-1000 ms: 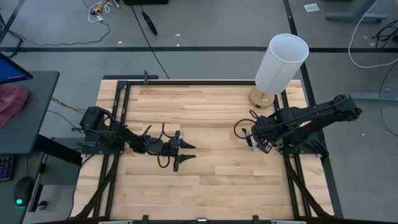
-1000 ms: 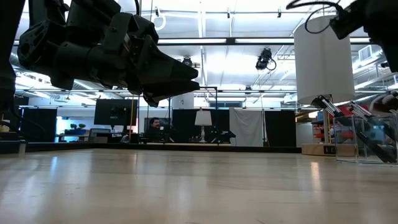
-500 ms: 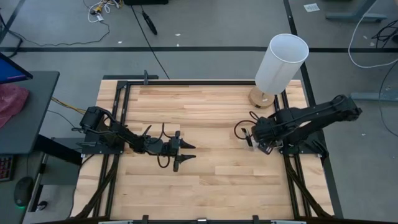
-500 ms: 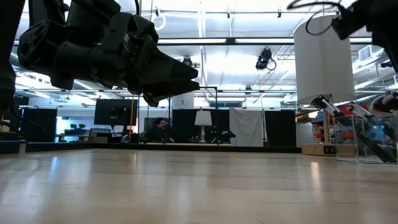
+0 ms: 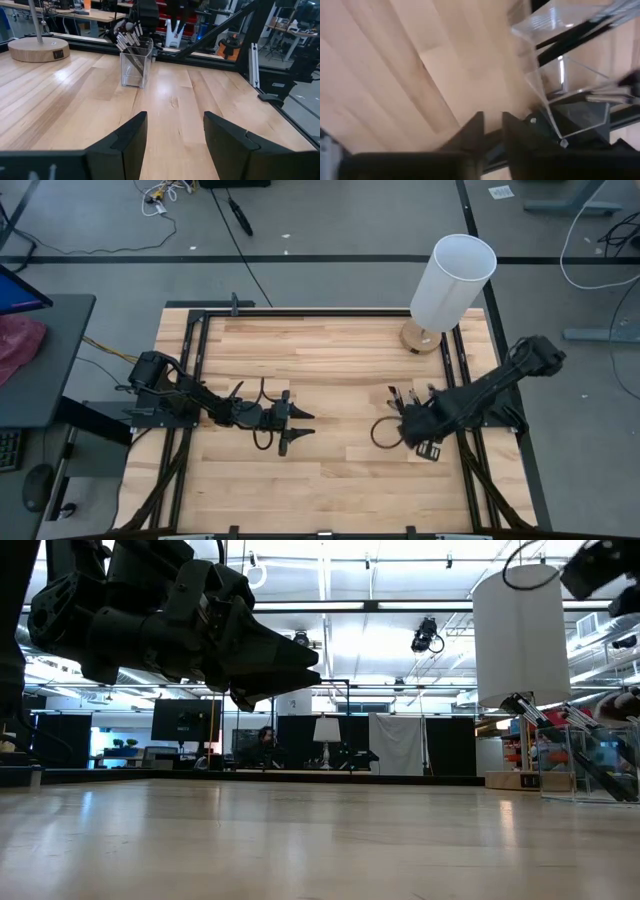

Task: Put items in baskets/containers
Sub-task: Adjust the transparent organizer

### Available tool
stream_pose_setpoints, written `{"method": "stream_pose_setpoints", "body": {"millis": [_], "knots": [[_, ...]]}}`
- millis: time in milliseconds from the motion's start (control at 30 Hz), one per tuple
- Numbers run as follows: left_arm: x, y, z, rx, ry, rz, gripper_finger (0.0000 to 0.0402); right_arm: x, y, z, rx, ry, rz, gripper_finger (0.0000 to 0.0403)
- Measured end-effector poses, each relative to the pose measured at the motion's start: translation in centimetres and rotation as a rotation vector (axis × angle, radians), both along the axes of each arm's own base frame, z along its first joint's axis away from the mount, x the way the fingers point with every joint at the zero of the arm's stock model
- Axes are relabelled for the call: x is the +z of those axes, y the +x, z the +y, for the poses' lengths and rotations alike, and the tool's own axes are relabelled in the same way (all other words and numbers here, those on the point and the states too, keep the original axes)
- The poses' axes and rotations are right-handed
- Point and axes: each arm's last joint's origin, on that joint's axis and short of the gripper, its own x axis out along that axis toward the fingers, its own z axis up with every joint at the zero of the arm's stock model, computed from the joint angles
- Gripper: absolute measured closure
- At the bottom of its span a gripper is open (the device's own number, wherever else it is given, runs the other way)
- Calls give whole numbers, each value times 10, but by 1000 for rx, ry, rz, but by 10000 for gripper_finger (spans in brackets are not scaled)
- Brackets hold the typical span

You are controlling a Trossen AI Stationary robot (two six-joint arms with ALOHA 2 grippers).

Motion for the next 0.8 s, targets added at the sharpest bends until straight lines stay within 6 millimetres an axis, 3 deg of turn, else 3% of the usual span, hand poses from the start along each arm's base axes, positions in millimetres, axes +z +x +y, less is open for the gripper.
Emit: {"method": "stream_pose_setpoints", "body": {"millis": [133,267,400,800], "knots": [[0,0,0,0,0,0,207,-22,7,5,44,-37,79,395],[0,0,0,0,0,0,207,-40,12,4,56,-63,119,384],[0,0,0,0,0,0,207,-52,13,-3,66,-124,114,398],[0,0,0,0,0,0,207,-67,13,-25,63,-240,104,400]]}}
